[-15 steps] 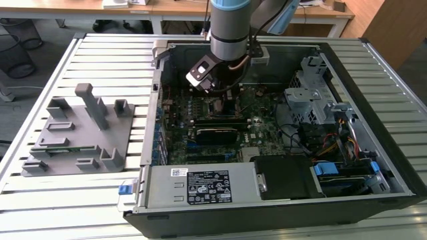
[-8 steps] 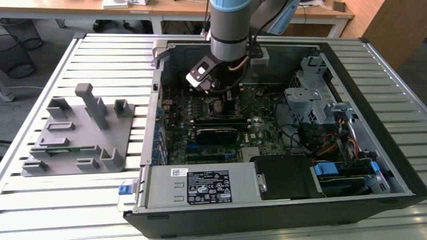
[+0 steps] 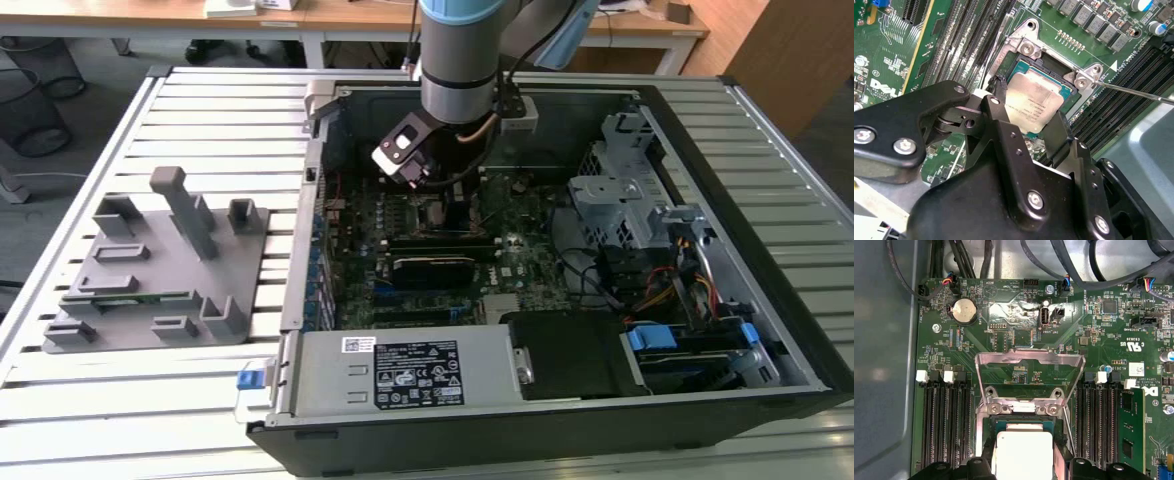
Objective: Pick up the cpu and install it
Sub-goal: 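Place the cpu into insertion slot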
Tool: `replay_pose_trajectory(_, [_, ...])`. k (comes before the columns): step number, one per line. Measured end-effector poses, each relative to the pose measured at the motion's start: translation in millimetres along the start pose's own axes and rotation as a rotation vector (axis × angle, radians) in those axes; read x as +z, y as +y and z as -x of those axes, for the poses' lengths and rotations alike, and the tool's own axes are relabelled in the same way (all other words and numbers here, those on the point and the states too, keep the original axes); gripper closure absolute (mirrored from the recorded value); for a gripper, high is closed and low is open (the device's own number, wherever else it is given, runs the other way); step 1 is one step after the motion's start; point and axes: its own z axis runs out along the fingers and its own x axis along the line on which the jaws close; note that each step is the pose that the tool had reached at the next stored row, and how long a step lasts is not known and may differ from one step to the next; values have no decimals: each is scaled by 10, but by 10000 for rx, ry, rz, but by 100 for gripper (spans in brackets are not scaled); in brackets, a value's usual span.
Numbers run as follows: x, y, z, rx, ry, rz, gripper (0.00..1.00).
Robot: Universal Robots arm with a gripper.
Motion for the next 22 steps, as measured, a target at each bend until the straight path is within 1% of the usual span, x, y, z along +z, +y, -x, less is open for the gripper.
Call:
replay_pose_trajectory(14, [23,8,1,35,-7,-4,46])
replay_pose_trajectory(22, [30,10,-2,35,7,7,45])
